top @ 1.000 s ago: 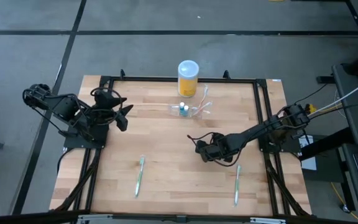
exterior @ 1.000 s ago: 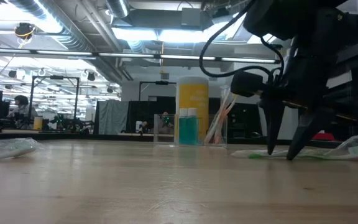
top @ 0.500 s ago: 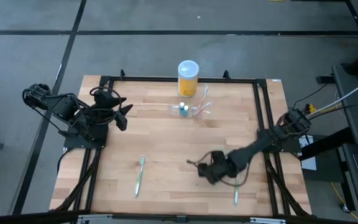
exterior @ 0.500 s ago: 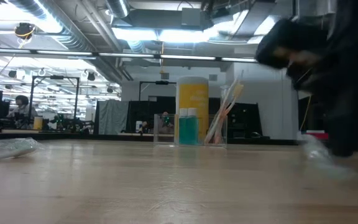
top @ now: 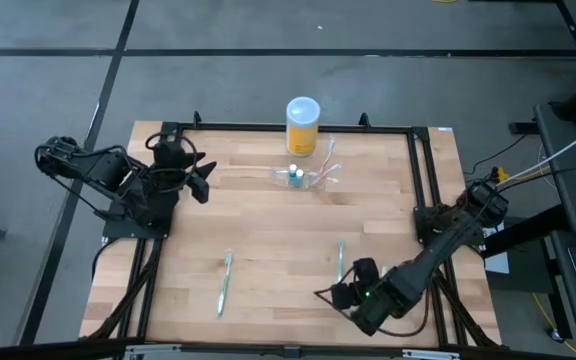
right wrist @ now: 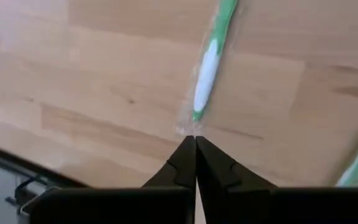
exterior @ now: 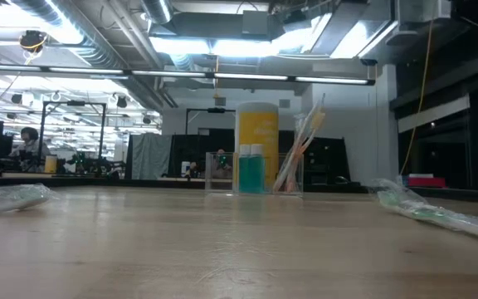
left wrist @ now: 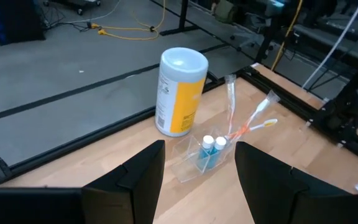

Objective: Pick & Place toothbrushing station
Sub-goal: Put the middle green toothbrush into the transparent organizer

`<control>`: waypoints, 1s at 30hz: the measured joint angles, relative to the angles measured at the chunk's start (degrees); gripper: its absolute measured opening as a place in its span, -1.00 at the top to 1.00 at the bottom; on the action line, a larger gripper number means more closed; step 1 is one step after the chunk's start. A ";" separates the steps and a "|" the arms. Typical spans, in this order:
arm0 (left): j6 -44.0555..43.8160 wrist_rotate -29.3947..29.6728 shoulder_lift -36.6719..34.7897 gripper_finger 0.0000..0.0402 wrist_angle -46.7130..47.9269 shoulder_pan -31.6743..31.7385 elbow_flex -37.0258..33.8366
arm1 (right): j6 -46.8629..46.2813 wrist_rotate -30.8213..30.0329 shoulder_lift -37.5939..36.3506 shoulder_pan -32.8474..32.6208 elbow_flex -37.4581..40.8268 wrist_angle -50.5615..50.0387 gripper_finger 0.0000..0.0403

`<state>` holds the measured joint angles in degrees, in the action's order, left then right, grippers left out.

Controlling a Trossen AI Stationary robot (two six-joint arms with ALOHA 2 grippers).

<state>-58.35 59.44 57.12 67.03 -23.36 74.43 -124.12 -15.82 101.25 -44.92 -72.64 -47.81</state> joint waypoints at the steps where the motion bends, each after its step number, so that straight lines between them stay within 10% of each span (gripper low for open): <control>1: 0.17 -0.02 0.18 0.04 -0.04 0.36 0.00 | 0.10 -0.61 0.00 0.48 0.00 -0.39 0.95; 16: 7.43 -1.09 0.68 0.04 -6.25 1.13 0.00 | 4.32 2.70 -0.02 13.35 8.74 3.31 -0.10; 30: 12.65 -2.62 -2.35 0.04 -6.60 2.95 0.00 | 2.87 8.65 4.55 15.39 10.80 8.67 0.36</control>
<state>-45.71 56.82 54.77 60.42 -20.41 74.43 -121.25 -7.17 105.80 -29.53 -61.84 -39.15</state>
